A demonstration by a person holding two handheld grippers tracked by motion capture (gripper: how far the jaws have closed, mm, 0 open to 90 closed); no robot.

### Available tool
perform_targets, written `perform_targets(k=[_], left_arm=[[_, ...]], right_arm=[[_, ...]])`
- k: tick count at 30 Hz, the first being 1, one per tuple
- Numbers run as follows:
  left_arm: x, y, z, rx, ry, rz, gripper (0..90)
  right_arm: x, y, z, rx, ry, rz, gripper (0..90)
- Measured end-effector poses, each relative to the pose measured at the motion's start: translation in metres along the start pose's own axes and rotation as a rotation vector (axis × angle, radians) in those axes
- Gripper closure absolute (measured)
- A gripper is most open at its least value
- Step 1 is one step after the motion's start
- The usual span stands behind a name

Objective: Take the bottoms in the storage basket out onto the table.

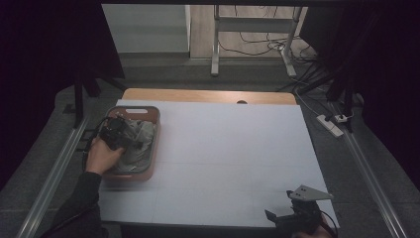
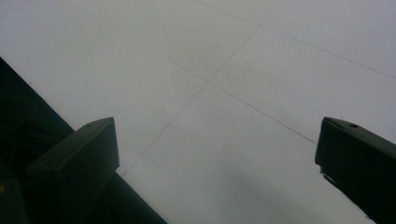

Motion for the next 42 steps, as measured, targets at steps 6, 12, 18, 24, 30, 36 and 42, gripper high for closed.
perform_targets(k=[6,12,18,24,30,36,42], left_arm=[[0.012,0.009,0.001,-0.046,0.039,-0.024,0.0],[0.024,0.008,0.003,-0.052,0.072,-0.083,0.0],[0.038,-0.005,0.011,-0.011,0.144,-0.043,0.0],[0.039,-0.011,0.012,0.002,0.147,-0.043,9.6],[0.032,-0.02,0.014,0.02,0.14,-0.095,45.5],[0.029,-0.023,0.012,0.018,0.118,-0.082,56.2],[0.026,-0.028,0.014,0.055,0.124,-0.043,58.2]], right_arm=[[0.0,0.0,0.0,0.001,0.0,-0.001,0.0],[0.0,0.001,0.0,-0.004,-0.001,-0.004,0.0],[0.001,0.002,0.0,-0.014,0.008,-0.004,0.0],[0.001,0.002,0.0,-0.017,0.006,-0.005,0.0],[0.001,0.003,0.0,-0.025,0.008,-0.006,0.0],[0.001,0.002,0.0,-0.026,0.011,-0.005,0.0],[0.001,0.002,0.0,-0.021,0.008,-0.002,0.0]])
Point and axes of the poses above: each handheld gripper's, and its own axes: x roughly forward along the jaws, z roughly out of its top, y roughly to its left, the point moved 4 cm from there along x, roughly forward along the jaws, and after that the axes turned 10 degrees about -z, right-handed, at the moved point
